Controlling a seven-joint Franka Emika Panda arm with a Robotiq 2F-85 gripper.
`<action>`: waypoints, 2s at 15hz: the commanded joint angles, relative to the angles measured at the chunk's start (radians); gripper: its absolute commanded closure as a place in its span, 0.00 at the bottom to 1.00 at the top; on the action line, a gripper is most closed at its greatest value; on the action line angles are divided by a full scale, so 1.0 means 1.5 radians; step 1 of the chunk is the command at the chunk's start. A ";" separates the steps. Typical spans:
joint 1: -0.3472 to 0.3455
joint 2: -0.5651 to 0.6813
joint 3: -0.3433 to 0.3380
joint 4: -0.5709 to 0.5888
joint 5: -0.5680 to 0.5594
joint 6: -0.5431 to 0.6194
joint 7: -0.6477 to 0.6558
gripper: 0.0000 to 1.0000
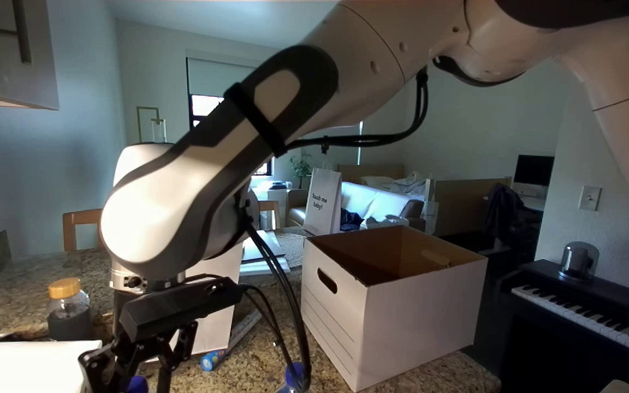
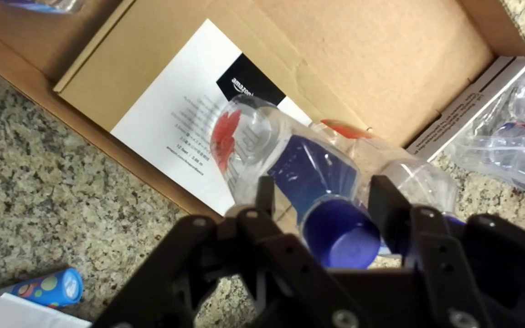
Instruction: Put one water bottle in the white storage box.
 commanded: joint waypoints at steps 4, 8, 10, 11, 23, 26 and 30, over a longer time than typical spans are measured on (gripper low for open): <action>0.040 -0.025 -0.044 -0.041 -0.050 0.077 0.036 0.89; 0.053 -0.038 -0.056 -0.055 -0.061 0.090 0.039 0.86; 0.057 -0.049 -0.059 -0.064 -0.063 0.098 0.037 0.86; 0.056 -0.057 -0.059 -0.069 -0.063 0.102 0.035 0.86; -0.039 -0.269 -0.112 -0.014 -0.190 -0.015 0.108 0.86; -0.108 -0.303 -0.099 0.054 -0.250 -0.108 0.152 0.86; -0.182 -0.317 -0.094 0.138 -0.281 -0.219 0.182 0.86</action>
